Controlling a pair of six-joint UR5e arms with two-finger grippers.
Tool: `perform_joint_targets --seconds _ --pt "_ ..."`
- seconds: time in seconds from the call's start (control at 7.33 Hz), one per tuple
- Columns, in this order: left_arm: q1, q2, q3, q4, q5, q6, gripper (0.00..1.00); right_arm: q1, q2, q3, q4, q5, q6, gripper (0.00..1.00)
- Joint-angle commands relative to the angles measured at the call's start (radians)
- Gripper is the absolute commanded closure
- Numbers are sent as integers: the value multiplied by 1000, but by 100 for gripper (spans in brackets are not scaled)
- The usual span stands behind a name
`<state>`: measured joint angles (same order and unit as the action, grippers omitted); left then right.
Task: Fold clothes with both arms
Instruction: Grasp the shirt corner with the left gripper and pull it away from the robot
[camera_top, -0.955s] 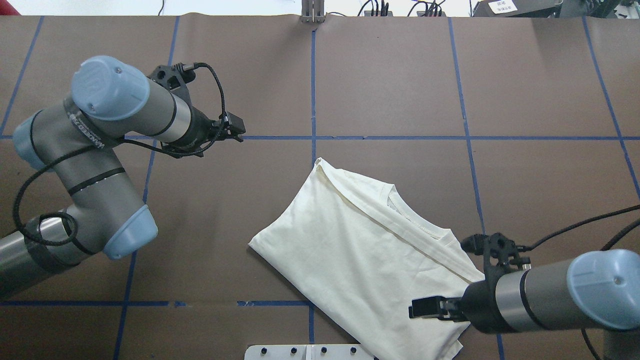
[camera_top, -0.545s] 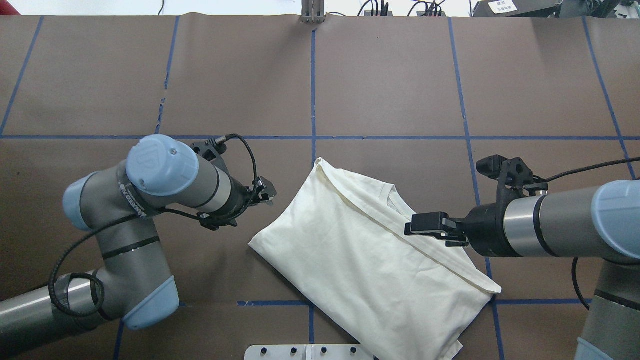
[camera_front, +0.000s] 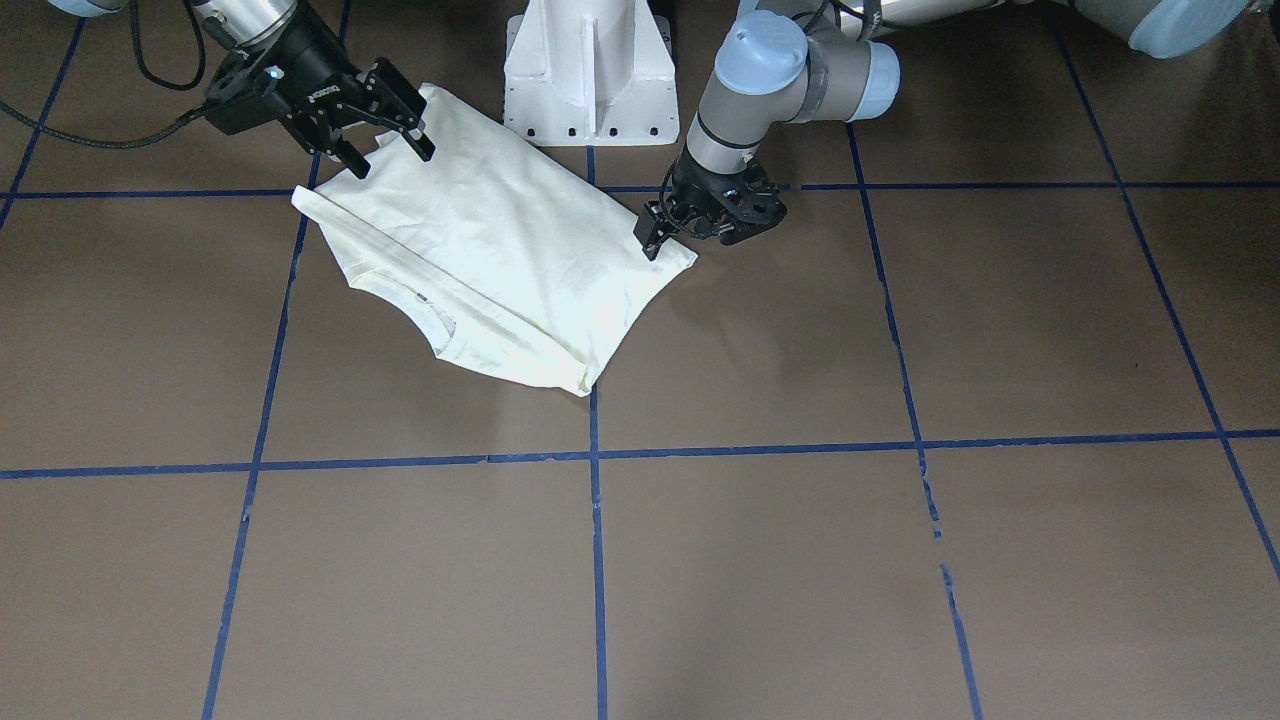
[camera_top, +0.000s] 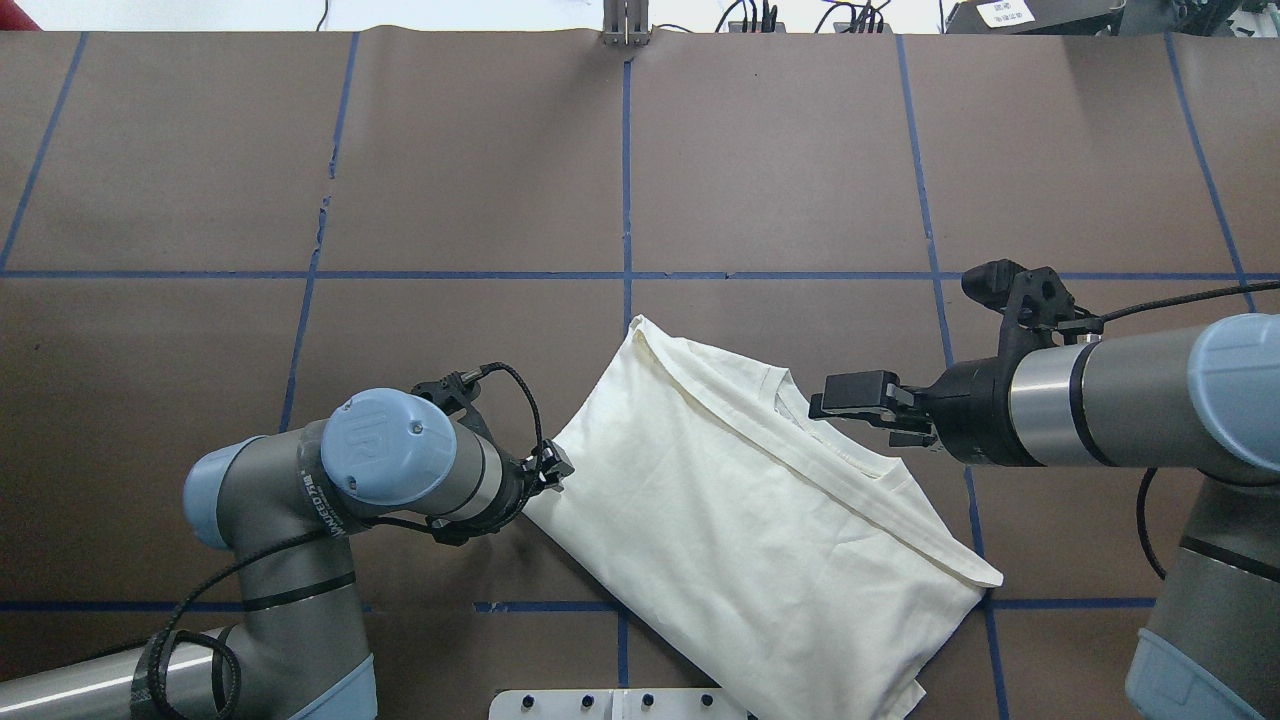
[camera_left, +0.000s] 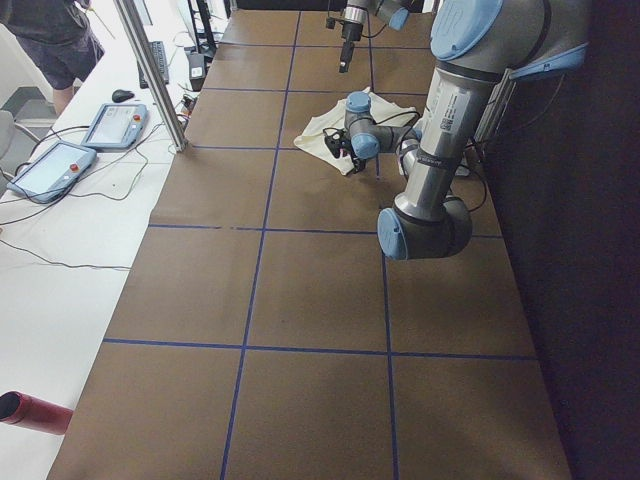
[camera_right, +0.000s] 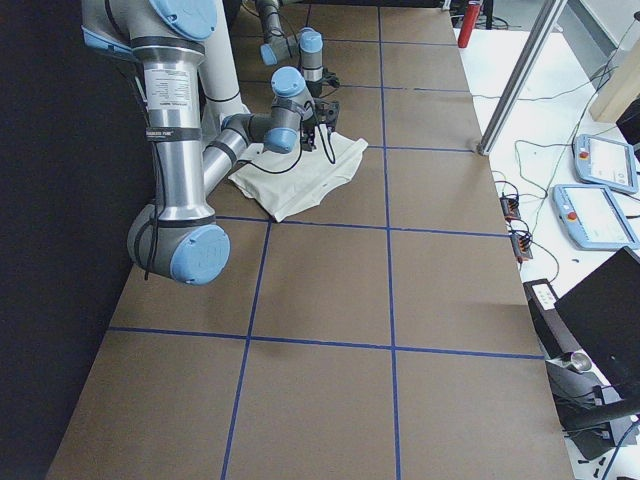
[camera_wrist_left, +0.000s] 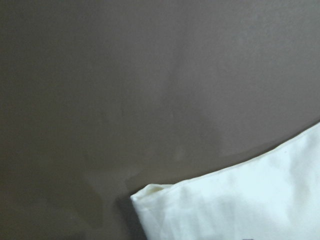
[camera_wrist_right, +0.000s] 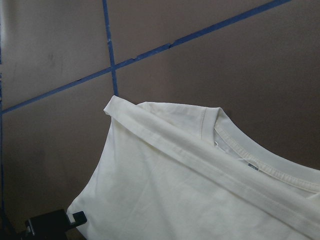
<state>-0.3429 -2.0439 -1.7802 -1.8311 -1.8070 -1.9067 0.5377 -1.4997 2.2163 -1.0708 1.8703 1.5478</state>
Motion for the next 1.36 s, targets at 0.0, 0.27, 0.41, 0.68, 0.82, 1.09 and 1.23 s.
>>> perform_joint_targets --seconds 0.0,0.27,0.41,0.68,0.82,1.09,1.23 --pt "-2 -2 4 27 8 -2 22 1 4 -7 0 0 0 0" --pt "-13 -2 13 29 9 -2 38 1 9 -12 2 1 0 0" --pt "-11 -2 15 29 9 -2 57 1 9 -18 2 1 0 0" --pt "-11 -2 15 27 9 -2 100 2 9 -30 2 1 0 0" --pt "-18 -2 15 27 9 0 100 1 9 -33 3 1 0 0" --pt "-65 -2 11 27 6 8 100 1 9 -43 3 1 0 0" --pt "-112 -4 13 30 6 15 100 1 9 -44 3 1 0 0"
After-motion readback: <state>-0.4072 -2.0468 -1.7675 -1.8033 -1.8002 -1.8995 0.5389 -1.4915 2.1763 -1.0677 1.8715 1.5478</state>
